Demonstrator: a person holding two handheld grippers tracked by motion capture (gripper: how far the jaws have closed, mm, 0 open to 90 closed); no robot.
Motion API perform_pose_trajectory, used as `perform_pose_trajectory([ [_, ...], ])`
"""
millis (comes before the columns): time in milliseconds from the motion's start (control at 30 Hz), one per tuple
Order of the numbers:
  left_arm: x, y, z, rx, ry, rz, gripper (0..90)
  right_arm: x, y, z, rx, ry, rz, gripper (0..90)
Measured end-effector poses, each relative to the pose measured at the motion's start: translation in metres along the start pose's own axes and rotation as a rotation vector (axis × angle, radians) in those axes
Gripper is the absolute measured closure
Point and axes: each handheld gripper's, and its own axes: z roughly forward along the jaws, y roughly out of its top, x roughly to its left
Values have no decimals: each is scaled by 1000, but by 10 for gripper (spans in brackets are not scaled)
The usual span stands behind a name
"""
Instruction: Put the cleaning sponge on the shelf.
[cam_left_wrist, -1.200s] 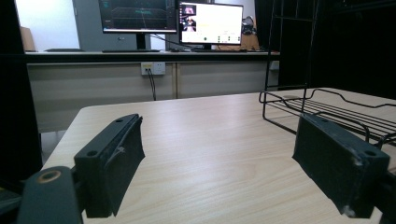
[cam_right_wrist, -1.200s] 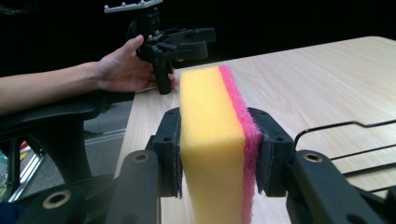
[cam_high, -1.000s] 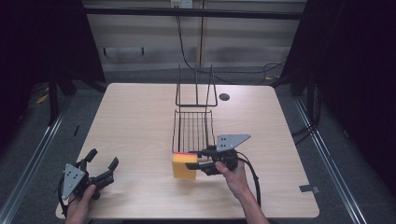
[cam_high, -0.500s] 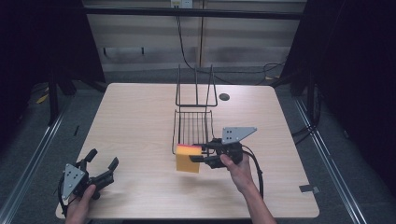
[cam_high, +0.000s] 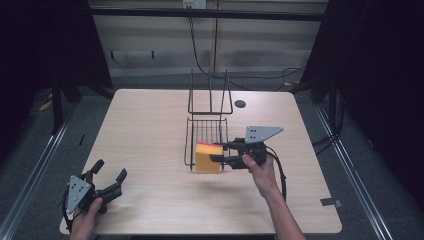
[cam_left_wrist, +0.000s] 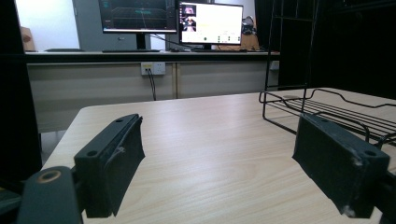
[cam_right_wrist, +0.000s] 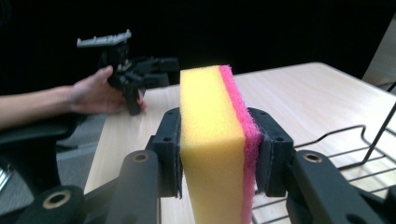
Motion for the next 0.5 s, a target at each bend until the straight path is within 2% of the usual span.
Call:
perform_pose_trajectory([
  [233,0,0,0,0,0,0,157,-7,3,-1,-2,-4,6,594],
  [500,0,0,0,0,0,0,156,-16,4,-1,-4,-30,6,595],
])
